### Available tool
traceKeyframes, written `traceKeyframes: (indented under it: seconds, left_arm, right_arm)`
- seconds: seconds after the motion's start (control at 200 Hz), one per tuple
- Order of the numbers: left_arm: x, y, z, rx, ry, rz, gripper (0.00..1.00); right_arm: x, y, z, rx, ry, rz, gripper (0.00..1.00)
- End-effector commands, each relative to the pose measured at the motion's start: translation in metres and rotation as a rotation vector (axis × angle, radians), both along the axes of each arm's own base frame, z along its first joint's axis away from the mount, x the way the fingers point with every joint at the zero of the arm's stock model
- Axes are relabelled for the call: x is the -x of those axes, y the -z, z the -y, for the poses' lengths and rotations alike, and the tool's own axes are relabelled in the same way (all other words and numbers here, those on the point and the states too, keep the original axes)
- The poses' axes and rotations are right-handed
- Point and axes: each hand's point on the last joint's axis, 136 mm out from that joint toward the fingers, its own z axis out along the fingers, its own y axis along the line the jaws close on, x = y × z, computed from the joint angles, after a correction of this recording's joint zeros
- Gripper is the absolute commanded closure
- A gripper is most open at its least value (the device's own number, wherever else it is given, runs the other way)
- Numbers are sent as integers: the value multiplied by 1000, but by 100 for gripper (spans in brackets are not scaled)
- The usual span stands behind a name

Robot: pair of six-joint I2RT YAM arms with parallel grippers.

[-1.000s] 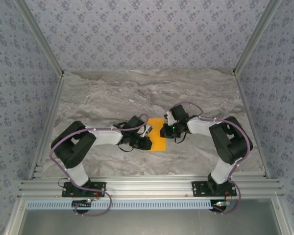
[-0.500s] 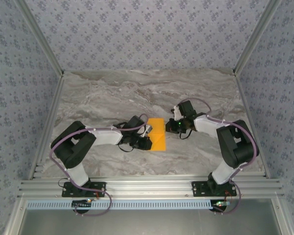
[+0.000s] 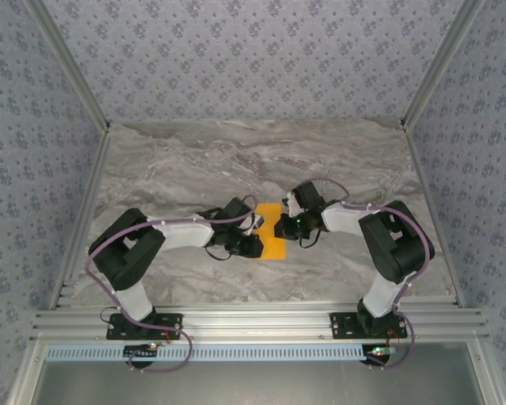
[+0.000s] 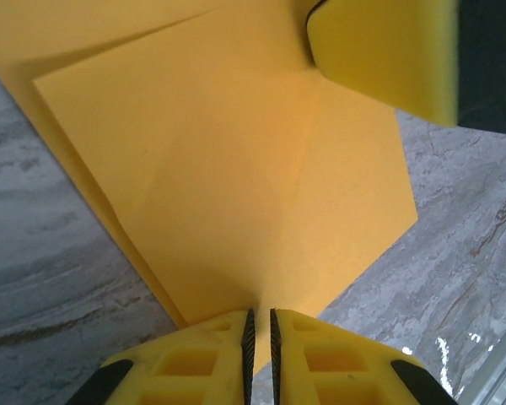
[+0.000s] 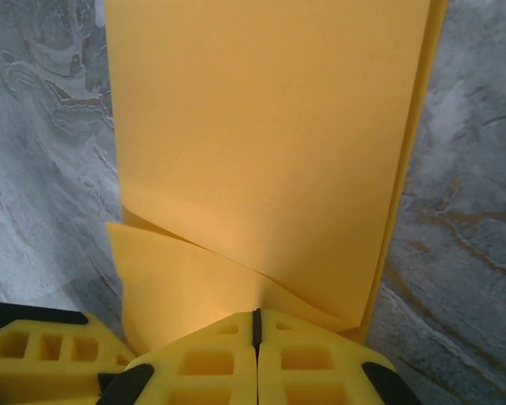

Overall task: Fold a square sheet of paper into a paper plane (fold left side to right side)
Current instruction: Fold the triangle a second time at the center of the table.

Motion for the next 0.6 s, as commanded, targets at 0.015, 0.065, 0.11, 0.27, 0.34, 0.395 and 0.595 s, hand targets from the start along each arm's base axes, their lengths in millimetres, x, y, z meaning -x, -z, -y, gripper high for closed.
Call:
traceKeyframes:
  seconds: [0.015, 0.065, 0.11, 0.27, 0.34, 0.395, 0.595]
  left_arm:
    - [-6, -18, 8, 1, 31, 22, 85]
    - [-7, -24, 13, 16, 44, 24, 85]
    - [-9, -27, 17, 24, 59, 26, 85]
    - [-11, -15, 22, -1, 91, 6, 86]
    - [-11, -10, 24, -3, 100, -7, 86]
    - [-11, -7, 25, -5, 102, -12, 86]
    - [-8, 3, 23, -23, 107, -32, 86]
  right_arm:
    - [14, 24, 20, 124, 24, -82, 93]
    - [15, 25, 21, 126, 25, -87, 93]
    - [16, 25, 21, 124, 27, -91, 93]
    - [16, 26, 20, 121, 26, -95, 93]
    - [16, 25, 20, 122, 25, -98, 93]
    - [16, 25, 20, 125, 23, -97, 93]
    - [18, 28, 22, 141, 21, -108, 94]
